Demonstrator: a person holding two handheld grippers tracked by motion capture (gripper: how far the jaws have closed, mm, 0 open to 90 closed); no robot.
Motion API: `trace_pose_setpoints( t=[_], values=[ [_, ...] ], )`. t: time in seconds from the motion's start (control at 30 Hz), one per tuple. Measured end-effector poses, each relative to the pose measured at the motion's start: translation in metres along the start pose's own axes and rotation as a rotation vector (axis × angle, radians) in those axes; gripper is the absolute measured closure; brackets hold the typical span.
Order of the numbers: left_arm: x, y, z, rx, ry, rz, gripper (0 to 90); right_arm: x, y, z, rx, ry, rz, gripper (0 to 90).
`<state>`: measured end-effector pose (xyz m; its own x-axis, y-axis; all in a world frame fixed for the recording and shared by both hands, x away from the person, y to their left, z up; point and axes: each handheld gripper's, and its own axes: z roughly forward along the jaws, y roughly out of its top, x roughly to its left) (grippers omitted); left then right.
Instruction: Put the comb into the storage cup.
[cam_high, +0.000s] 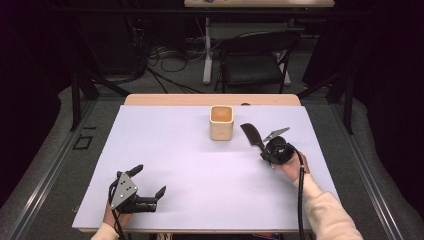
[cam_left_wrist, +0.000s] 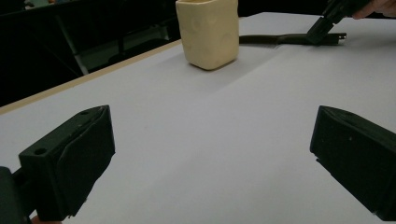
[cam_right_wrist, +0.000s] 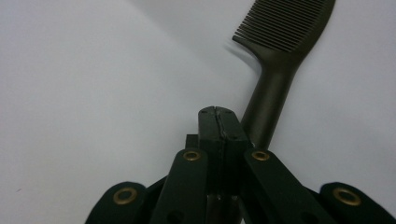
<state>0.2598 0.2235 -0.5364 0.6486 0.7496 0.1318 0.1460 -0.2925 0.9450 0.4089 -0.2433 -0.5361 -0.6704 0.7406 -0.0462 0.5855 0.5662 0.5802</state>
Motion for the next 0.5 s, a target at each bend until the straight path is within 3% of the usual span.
trace_pose_setpoints(
  t=[0.5],
  values=[
    [-0.0002, 0.0000, -0.0001, -0.001, 0.000, 0.000, 0.0, -0.0079, -0.0037, -0.0039, 0.024, -0.021, 0.026, 90.0]
  ],
)
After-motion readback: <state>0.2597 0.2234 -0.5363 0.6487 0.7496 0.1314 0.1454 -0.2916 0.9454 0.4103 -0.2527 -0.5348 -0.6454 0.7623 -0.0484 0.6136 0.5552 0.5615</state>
